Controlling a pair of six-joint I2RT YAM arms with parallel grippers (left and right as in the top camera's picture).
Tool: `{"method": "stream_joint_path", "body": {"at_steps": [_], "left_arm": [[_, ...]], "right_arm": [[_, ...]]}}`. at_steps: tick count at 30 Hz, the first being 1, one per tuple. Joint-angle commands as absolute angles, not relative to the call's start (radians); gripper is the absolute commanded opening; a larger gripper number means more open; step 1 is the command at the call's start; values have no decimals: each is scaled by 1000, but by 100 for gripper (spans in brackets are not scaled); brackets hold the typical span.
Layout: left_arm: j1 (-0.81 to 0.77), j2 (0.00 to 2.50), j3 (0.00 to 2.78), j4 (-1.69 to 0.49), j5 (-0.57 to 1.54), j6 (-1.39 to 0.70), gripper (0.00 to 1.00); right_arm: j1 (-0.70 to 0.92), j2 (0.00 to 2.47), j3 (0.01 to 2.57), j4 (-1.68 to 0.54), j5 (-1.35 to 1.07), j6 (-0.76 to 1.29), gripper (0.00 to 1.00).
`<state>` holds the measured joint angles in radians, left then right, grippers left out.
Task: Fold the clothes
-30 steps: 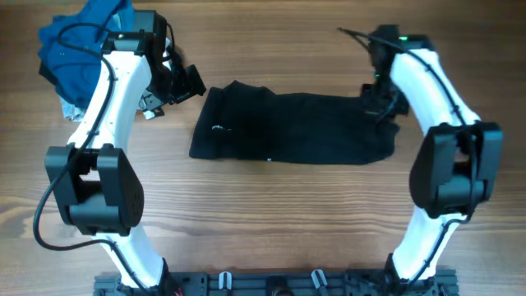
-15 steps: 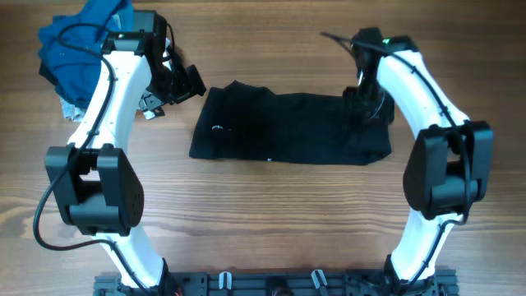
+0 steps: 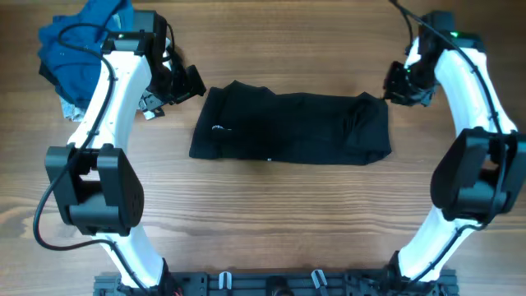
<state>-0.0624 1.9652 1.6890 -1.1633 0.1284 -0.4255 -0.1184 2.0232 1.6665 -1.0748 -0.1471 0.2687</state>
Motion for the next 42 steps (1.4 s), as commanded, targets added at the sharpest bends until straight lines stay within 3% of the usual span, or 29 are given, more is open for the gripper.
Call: {"method": "stream_joint_path", "body": {"at_steps": [1, 15, 25, 31, 32, 33, 34, 35, 36, 42], "left_arm": [[-55, 1963, 1700, -1166, 137, -427, 100], [-55, 1963, 1700, -1164, 138, -427, 100], [-55, 1963, 1700, -1164, 138, -427, 100], [-55, 1963, 1700, -1168, 137, -427, 100], [-55, 1963, 1700, -1168, 137, -427, 100], [-55, 1963, 1700, -1168, 137, -427, 100], [-55, 1963, 1700, -1168, 137, -427, 100], [-55, 1963, 1700, -1168, 137, -427, 100], [-55, 1963, 1700, -1168, 137, -427, 100], [-55, 1963, 1700, -1168, 138, -427, 100]], "right_arm": [[-133, 2006, 1581, -1019, -204, 265, 4], [-91, 2006, 1413, -818, -450, 266, 4], [40, 2006, 1414, -800, -449, 298, 4], [-37, 1960, 1537, -936, -427, 258, 6], [-69, 1935, 1555, -963, -427, 229, 13], [-97, 1913, 1566, -983, -427, 199, 27], [-124, 1893, 1569, -997, -427, 167, 44], [-160, 1872, 1569, -1018, -427, 118, 70], [-200, 1863, 1569, -1040, -427, 72, 76], [-306, 1918, 1475, -1033, -439, -1, 85]]}}
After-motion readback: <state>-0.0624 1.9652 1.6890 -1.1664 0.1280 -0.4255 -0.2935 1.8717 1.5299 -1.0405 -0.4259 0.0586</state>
